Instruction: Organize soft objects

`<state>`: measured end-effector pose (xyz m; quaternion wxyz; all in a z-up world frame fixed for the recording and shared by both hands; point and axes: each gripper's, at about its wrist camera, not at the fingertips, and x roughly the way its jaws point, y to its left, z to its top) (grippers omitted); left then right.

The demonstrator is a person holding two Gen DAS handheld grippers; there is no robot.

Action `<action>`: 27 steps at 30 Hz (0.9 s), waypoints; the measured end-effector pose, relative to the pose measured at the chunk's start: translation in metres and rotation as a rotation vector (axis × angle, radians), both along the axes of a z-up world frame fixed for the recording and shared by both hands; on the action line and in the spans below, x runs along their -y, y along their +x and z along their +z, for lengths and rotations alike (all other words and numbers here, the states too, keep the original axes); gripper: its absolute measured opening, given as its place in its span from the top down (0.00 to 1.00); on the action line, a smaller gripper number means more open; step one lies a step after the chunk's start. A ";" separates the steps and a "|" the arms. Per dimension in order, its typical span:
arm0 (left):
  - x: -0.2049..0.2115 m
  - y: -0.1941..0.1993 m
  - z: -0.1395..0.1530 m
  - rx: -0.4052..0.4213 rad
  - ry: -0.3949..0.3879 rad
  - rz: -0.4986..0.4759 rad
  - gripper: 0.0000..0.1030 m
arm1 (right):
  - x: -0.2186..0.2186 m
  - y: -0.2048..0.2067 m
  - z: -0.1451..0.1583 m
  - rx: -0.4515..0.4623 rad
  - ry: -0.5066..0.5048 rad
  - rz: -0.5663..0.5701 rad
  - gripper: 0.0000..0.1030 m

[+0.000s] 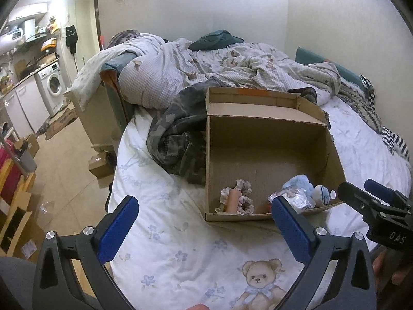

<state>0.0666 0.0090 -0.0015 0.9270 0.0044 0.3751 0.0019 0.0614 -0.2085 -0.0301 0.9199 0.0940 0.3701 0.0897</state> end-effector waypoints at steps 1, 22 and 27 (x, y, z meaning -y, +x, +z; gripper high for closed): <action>0.000 0.001 -0.001 -0.004 -0.002 0.001 0.00 | 0.000 0.000 0.000 0.000 0.000 0.000 0.00; -0.001 0.001 -0.007 -0.002 -0.003 -0.014 0.01 | -0.007 0.002 -0.001 -0.022 -0.045 0.014 0.00; -0.002 0.001 -0.006 -0.004 -0.009 -0.011 0.00 | -0.008 0.001 -0.001 -0.021 -0.051 0.015 0.00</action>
